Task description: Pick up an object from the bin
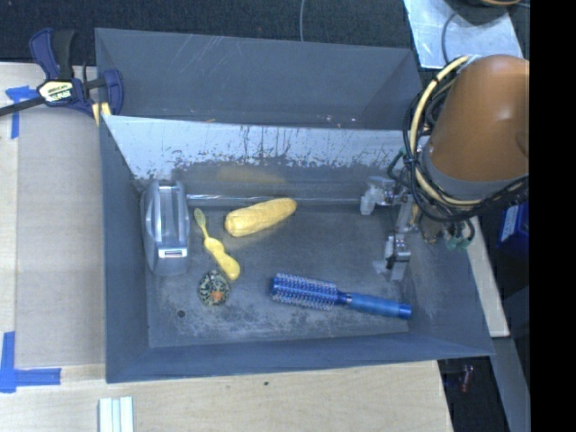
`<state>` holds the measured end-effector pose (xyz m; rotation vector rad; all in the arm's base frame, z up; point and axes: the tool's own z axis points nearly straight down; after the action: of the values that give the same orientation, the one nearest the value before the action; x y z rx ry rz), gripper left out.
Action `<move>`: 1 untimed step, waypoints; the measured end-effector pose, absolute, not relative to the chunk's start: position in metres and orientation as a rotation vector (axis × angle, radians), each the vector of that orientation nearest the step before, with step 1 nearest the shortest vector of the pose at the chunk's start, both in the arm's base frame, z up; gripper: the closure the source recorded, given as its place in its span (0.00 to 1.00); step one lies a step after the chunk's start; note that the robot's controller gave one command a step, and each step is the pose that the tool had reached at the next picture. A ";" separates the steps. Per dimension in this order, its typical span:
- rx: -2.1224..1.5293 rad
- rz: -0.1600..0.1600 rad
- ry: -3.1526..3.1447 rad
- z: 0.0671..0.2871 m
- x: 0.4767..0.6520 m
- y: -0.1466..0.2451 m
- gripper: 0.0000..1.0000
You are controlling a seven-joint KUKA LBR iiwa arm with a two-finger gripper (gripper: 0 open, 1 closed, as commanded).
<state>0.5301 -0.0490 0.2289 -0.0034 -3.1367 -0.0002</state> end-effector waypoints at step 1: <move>0.000 0.001 -3.145 0.234 0.532 -0.049 0.00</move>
Offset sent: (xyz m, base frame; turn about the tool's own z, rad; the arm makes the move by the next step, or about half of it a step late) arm -0.0010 0.0375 -0.1589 -0.0603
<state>0.5315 -0.0487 0.2335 -0.0002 -3.1452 0.0007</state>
